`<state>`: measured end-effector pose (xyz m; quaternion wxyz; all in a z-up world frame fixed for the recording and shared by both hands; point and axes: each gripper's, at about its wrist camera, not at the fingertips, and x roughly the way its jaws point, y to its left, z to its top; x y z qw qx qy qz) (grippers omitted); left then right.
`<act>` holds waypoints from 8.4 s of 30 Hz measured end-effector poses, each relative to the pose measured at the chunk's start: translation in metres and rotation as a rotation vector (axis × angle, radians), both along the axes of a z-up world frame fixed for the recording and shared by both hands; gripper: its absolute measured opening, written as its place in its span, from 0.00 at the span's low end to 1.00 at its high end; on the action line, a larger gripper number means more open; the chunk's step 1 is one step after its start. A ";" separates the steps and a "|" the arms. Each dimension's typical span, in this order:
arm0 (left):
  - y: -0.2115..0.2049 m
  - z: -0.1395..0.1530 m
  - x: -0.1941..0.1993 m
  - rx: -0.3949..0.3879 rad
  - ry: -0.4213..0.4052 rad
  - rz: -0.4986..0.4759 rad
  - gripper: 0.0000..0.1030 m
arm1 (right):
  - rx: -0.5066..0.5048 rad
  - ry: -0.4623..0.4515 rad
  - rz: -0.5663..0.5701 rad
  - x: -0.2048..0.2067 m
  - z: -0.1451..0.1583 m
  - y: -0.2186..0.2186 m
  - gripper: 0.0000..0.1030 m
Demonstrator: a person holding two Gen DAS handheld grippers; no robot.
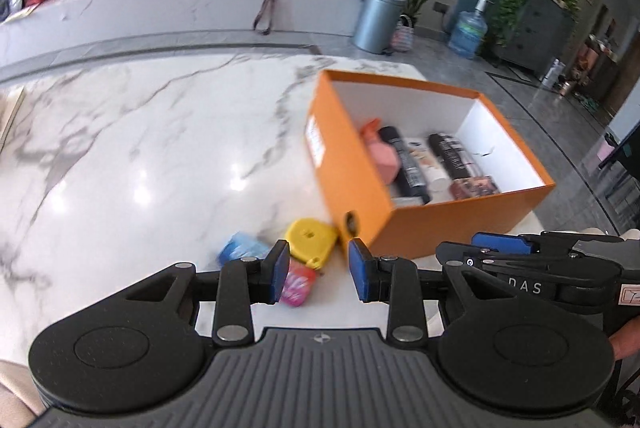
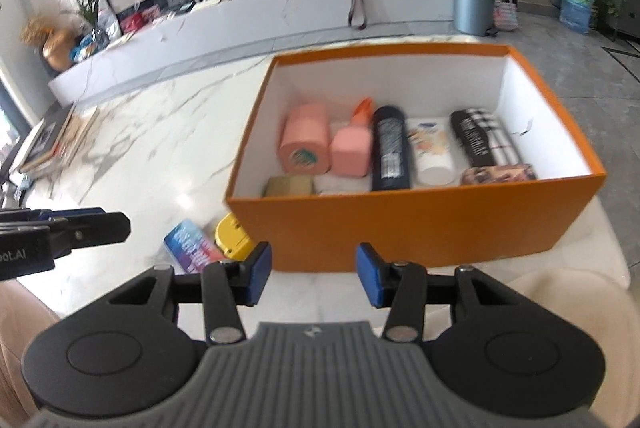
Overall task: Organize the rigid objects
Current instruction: 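Withdraw both tools from the box toward the tin and tape measure, then grasp the blue-pink tin with left tool while right grasps the yellow tape measure, then lift the tin and tape measure and carry them over the orange box, then lower the tin and tape measure into the box and open both tools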
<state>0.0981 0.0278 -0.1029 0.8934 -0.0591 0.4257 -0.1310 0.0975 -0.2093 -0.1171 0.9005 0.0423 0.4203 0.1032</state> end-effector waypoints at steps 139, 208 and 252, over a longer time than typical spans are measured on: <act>0.092 -0.089 0.067 -0.008 0.320 0.140 0.33 | -0.325 0.273 0.578 0.012 -0.030 0.187 0.52; -0.224 -0.085 0.195 -0.003 0.630 -0.148 0.50 | 0.061 -0.001 -0.124 0.128 0.015 -0.169 0.52; -0.104 -0.007 0.166 -0.109 0.239 -0.043 0.54 | 0.042 0.501 0.026 0.156 -0.063 -0.075 0.53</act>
